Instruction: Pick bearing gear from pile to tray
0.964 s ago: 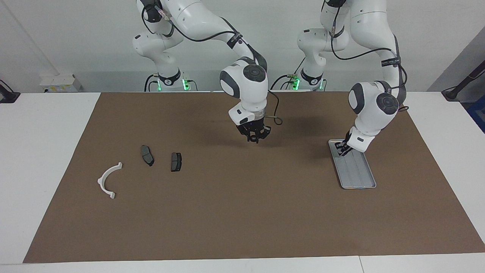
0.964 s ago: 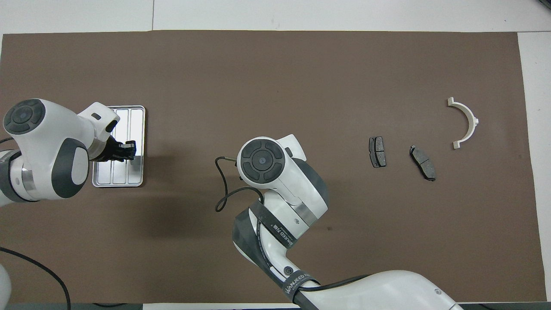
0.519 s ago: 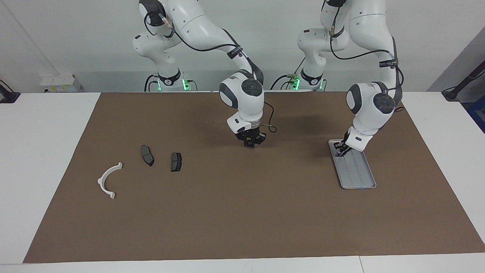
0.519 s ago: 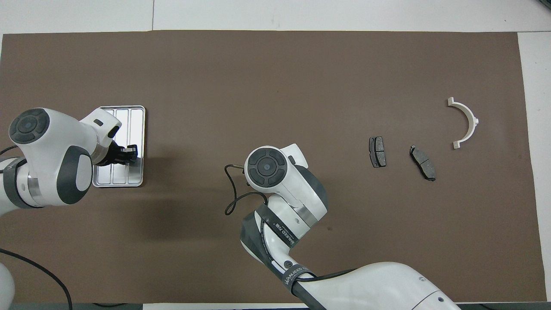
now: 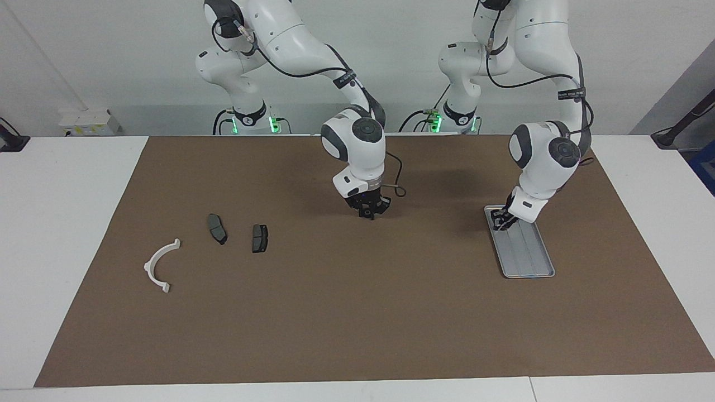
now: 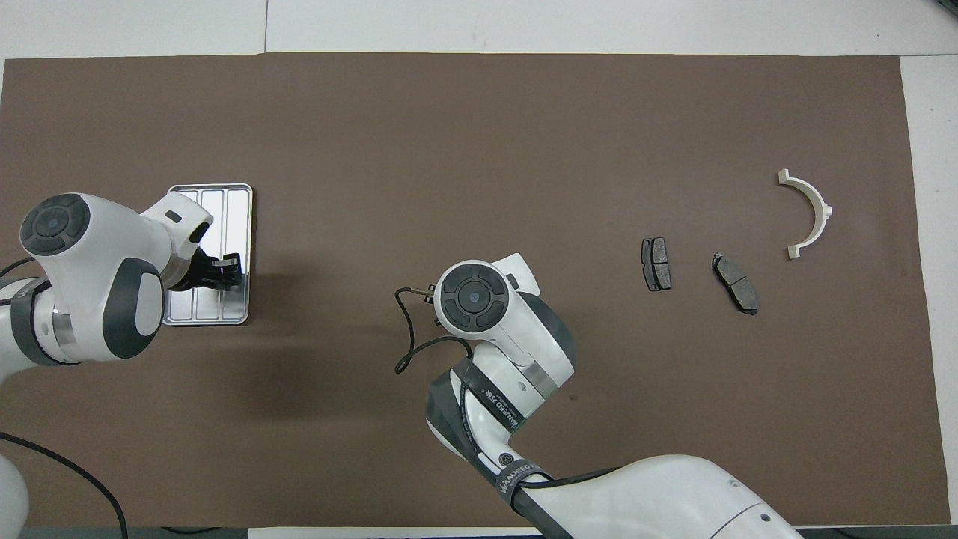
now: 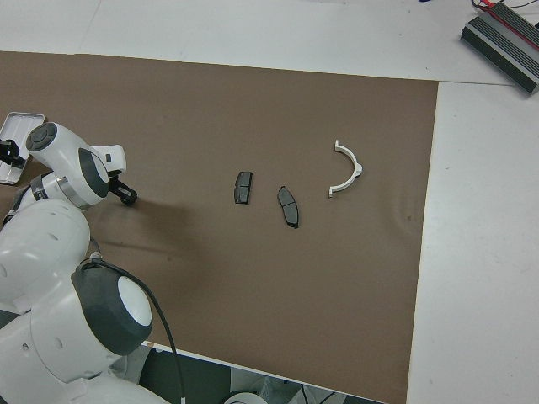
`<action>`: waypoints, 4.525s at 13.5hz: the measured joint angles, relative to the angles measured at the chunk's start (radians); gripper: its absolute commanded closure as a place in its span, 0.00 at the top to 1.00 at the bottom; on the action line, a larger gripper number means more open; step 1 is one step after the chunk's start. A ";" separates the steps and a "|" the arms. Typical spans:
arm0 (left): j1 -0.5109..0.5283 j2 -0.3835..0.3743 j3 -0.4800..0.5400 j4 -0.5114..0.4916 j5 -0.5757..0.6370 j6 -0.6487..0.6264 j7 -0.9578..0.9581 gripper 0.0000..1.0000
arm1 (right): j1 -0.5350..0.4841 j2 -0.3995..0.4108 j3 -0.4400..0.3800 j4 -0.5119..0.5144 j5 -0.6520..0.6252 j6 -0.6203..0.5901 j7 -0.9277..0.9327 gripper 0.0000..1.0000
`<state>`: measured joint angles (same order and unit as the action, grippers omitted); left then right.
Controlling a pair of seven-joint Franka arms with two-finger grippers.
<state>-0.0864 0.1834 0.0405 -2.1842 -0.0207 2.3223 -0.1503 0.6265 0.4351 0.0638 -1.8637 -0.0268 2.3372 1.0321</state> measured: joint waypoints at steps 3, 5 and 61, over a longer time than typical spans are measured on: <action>0.000 -0.003 0.000 0.014 0.000 -0.005 0.000 1.00 | -0.043 -0.009 -0.004 0.019 0.000 -0.020 -0.014 1.00; 0.000 -0.006 -0.003 0.069 0.000 -0.062 -0.002 1.00 | -0.091 -0.031 -0.007 0.087 0.000 -0.094 -0.076 1.00; -0.679 0.206 -0.022 0.285 -0.002 -0.054 -0.988 0.00 | -0.657 -0.464 -0.110 0.261 0.015 -0.782 -1.056 1.00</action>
<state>-0.7650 0.3893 0.0181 -1.8987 -0.0229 2.2684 -1.1378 -0.0302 -0.0289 -0.0465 -1.6027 -0.0117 1.5550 -0.0243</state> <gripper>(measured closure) 0.648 0.000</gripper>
